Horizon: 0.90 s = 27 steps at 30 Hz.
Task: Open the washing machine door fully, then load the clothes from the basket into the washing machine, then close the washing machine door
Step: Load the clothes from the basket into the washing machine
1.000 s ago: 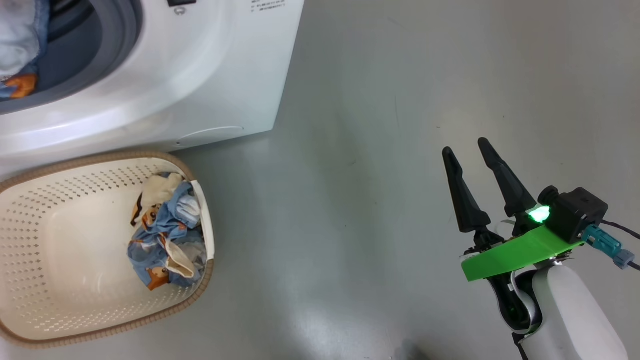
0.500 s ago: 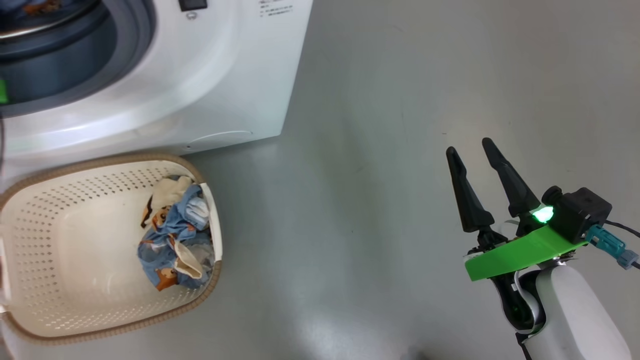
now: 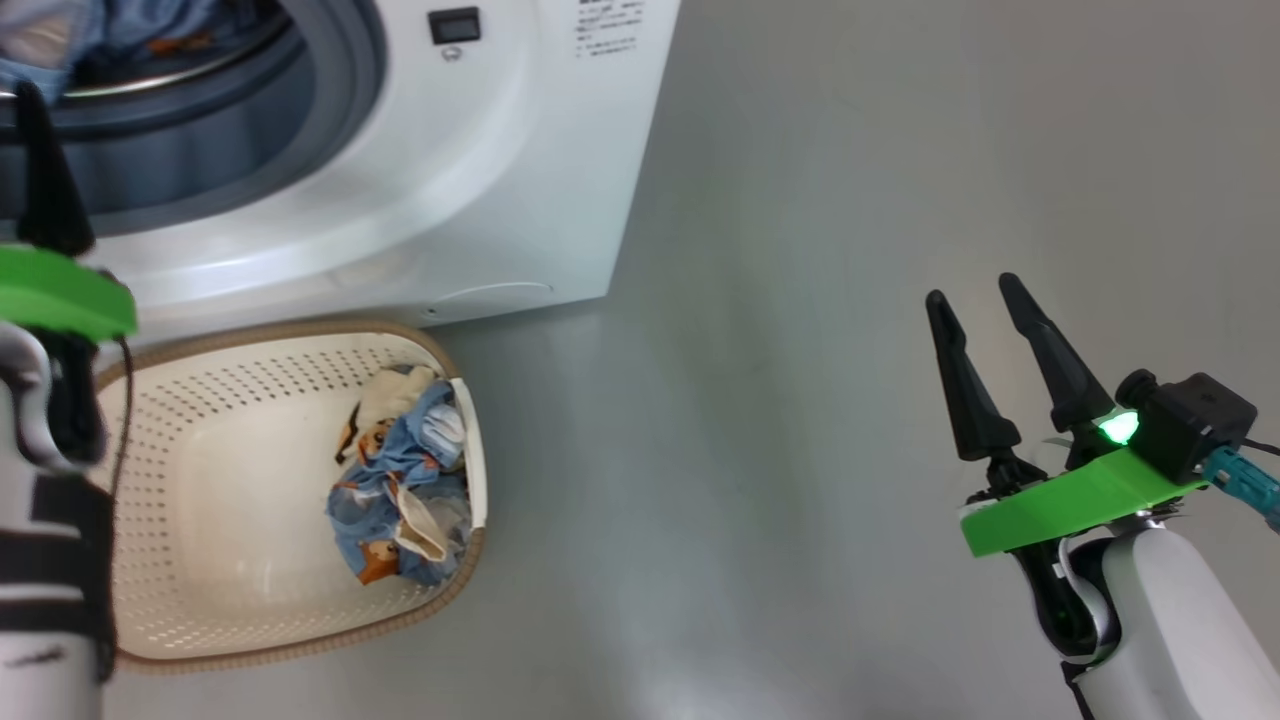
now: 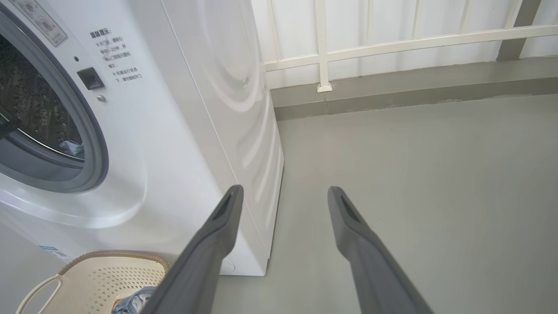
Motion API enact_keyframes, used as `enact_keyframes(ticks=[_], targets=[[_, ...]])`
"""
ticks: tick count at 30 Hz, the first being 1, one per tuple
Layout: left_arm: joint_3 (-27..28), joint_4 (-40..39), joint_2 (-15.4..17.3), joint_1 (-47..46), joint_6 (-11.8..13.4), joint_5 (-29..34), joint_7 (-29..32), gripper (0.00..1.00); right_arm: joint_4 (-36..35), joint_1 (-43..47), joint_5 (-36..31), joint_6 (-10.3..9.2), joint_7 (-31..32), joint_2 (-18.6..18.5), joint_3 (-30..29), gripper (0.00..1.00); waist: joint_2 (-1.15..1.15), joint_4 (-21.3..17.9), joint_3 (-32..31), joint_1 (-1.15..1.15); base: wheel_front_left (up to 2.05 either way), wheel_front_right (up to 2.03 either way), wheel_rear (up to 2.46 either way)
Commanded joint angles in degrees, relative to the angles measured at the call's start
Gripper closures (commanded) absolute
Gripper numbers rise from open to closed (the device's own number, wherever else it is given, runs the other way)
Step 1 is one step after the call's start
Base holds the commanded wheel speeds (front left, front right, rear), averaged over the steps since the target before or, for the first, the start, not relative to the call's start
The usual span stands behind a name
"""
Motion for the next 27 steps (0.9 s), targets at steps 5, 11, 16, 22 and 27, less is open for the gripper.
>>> enact_keyframes(ticks=[5, 11, 16, 22, 27], targets=[[2.78, -4.48, 0.39, 6.4, -0.08, -0.56, -0.29, 0.0, -0.83, 2.53, -0.09, 0.09, -0.28, -1.44, -0.06, 0.0, 0.0, 2.22, -2.63, 0.0, 0.0, 0.0, 0.0], [3.37, -7.6, -1.34, 12.37, -0.08, 0.29, -0.29, 0.0, -0.48, 3.71, -0.16, 0.09, -0.28, -2.16, -0.77, 0.0, 0.0, 3.69, -4.79, 0.0, 0.0, 0.0, 0.0], [3.73, -10.23, -2.58, 17.2, -0.09, 1.03, -0.29, 0.0, -0.19, 4.82, -0.24, 0.09, -0.28, -2.61, -1.09, 0.0, 0.0, 4.55, -6.74, 0.0, 0.0, 0.0, 0.0], [4.15, -13.41, -3.79, 23.1, -0.09, 1.92, -0.29, 0.0, 0.16, 6.57, -0.31, 0.09, -0.28, -3.27, -1.5, 0.0, 0.0, 5.36, -9.4, 0.0, 0.0, 0.0, 0.0], [4.52, -15.69, -4.73, 28.41, -0.09, 2.15, -0.29, 0.0, 0.35, 8.4, -0.27, 0.09, -0.28, -3.76, -2.02, 0.0, 0.0, 5.93, -11.72, 0.0, 0.0, 0.0, 0.0]])
